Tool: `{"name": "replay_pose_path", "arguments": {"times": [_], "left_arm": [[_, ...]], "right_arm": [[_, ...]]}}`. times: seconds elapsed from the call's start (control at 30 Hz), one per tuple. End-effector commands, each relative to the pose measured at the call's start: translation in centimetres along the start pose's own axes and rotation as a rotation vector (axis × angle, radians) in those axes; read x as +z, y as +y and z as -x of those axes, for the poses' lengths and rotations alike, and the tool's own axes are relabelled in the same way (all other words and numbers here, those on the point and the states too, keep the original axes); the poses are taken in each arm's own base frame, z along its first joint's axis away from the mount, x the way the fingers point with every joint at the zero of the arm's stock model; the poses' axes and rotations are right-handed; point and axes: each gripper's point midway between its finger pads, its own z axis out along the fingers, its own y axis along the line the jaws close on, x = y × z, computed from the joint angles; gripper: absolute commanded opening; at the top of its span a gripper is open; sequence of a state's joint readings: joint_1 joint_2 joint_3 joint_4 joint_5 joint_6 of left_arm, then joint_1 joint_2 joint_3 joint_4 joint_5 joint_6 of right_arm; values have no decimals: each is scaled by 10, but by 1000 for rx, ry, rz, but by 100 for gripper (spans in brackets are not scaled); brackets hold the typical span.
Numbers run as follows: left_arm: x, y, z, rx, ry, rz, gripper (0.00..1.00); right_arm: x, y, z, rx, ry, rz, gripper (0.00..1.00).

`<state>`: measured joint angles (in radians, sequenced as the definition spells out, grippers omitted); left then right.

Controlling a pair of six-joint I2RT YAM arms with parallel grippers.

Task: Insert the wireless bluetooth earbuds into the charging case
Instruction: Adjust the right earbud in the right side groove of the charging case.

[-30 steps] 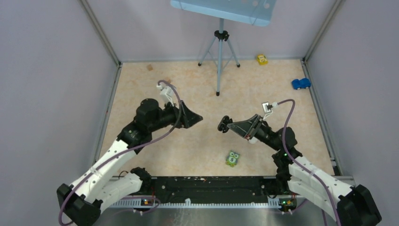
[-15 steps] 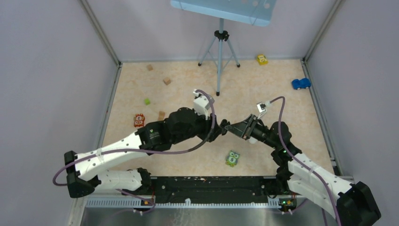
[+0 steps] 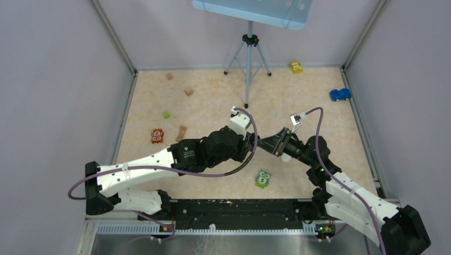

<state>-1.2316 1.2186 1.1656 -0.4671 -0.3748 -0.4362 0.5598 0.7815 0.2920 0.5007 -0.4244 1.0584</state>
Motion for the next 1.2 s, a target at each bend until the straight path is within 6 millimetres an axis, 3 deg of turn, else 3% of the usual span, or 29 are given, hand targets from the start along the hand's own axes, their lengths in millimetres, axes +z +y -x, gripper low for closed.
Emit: {"name": "replay_pose_path", "arguments": {"times": [0.0,0.3,1.17], "left_arm": [[-7,-5,15,-8,-64,-37,35],[-4,2,9,-45,-83,-12,29],[13,5,-1,3,-68,18,27]], "right_arm": [[4,28,18,-34,-33,73,0],[5,34,19,-41,-28,91,0],[1,41,19,-34,-30,125,0]]}}
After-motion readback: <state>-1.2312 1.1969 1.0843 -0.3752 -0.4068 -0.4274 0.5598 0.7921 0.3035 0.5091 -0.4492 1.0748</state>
